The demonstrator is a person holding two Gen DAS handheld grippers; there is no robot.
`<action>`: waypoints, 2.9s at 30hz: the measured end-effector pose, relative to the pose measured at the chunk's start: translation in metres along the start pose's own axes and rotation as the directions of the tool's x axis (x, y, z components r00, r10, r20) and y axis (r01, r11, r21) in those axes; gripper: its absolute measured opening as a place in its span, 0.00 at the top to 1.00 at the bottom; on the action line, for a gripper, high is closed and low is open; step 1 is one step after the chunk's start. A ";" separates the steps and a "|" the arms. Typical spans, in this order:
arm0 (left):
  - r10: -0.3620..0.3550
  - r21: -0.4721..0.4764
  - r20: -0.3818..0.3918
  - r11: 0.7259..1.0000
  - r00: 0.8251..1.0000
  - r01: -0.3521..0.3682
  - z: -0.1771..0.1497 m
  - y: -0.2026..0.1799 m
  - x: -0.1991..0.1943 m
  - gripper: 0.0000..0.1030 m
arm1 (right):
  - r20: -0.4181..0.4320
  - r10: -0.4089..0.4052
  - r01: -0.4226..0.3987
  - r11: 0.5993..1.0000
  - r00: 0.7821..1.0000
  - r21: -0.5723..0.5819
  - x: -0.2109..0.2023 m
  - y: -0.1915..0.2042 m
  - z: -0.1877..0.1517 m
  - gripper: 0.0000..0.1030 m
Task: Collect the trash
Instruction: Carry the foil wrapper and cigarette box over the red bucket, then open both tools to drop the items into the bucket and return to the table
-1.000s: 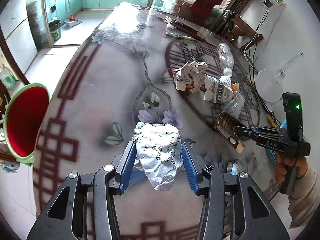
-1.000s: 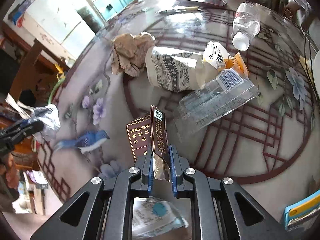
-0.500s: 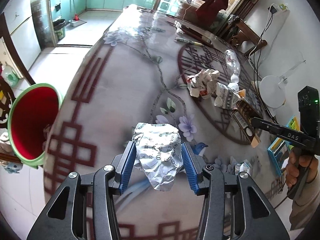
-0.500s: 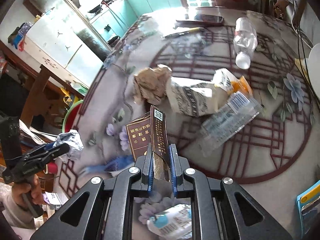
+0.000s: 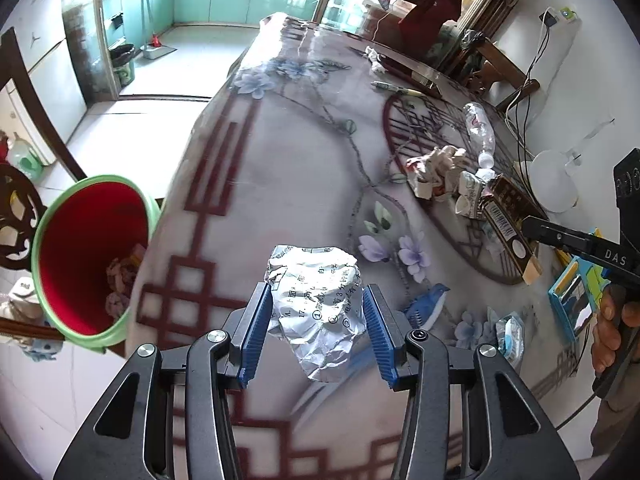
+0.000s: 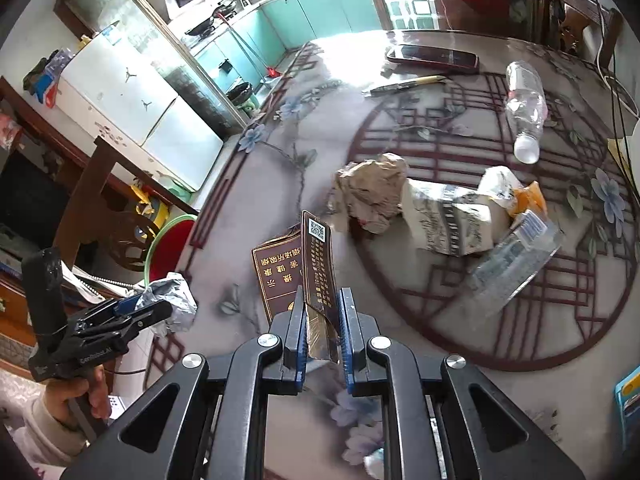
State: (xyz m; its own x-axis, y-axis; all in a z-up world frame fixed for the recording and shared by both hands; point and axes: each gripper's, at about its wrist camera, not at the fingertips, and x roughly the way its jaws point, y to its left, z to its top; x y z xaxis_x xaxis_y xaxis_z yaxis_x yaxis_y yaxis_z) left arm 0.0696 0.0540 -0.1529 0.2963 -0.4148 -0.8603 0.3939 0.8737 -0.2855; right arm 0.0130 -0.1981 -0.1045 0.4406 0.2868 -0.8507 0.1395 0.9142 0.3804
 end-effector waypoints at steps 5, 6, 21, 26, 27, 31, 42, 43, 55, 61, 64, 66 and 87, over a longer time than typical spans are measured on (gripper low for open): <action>0.004 -0.006 0.003 1.000 1.000 -0.004 0.003 0.021 -0.004 0.56 | -0.007 0.005 -0.005 1.000 1.000 -0.006 0.008 0.020 0.002 0.89; 0.005 -0.007 0.003 1.000 1.000 -0.005 0.004 0.024 -0.004 0.56 | -0.009 0.007 -0.007 1.000 1.000 -0.006 0.010 0.023 0.003 0.89; 0.034 -0.048 -0.005 0.998 0.999 -0.034 0.009 0.093 -0.009 0.56 | -0.014 0.049 -0.049 0.997 0.999 -0.053 0.038 0.101 0.020 0.89; 0.051 -0.074 -0.006 0.996 0.999 -0.051 0.012 0.116 -0.010 0.56 | -0.024 0.079 -0.081 0.993 0.997 -0.085 0.052 0.134 0.028 0.89; 0.056 -0.078 -0.005 0.995 0.998 -0.056 0.013 0.119 -0.010 0.56 | -0.027 0.086 -0.088 0.992 0.996 -0.091 0.056 0.141 0.030 0.89; 0.066 -0.101 0.008 0.993 0.998 -0.065 0.015 0.136 -0.015 0.56 | -0.045 0.112 -0.116 0.986 0.993 -0.117 0.070 0.166 0.035 0.89; 0.136 -0.206 -0.001 0.969 0.991 -0.134 0.005 0.191 -0.024 0.56 | -0.126 0.168 -0.189 0.966 0.978 -0.175 0.118 0.227 0.045 0.89; 0.144 -0.217 -0.006 0.966 0.990 -0.142 0.004 0.196 -0.024 0.56 | -0.131 0.173 -0.194 0.965 0.976 -0.177 0.122 0.232 0.045 0.89; 0.193 -0.296 -0.027 0.936 0.981 -0.192 0.013 0.237 -0.017 0.56 | -0.163 0.183 -0.214 0.955 0.970 -0.206 0.146 0.269 0.047 0.89; 0.196 -0.298 -0.028 0.934 0.980 -0.195 0.020 0.242 -0.011 0.56 | -0.181 0.190 -0.226 0.952 0.965 -0.206 0.154 0.272 0.050 0.89; 0.201 -0.302 -0.033 0.932 0.979 -0.201 0.022 0.245 -0.009 0.56 | -0.186 0.187 -0.226 0.949 0.965 -0.221 0.158 0.277 0.051 0.89; 0.205 -0.309 -0.041 0.928 0.978 -0.207 0.023 0.247 -0.007 0.56 | -0.191 0.186 -0.228 0.945 0.964 -0.232 0.160 0.280 0.052 0.89; 0.305 -0.377 0.003 0.882 0.952 -0.282 0.025 0.255 -0.026 0.25 | -0.184 0.231 -0.272 0.930 0.955 -0.247 0.179 0.300 0.051 0.65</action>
State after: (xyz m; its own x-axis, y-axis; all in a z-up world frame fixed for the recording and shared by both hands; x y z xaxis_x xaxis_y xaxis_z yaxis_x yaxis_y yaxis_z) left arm 0.1836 0.2813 -0.1928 0.4047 -0.1289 -0.9053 -0.0639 0.9836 -0.1686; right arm 0.1789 0.1127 -0.1238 0.2900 0.5376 -0.7917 -0.2096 0.8429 0.4956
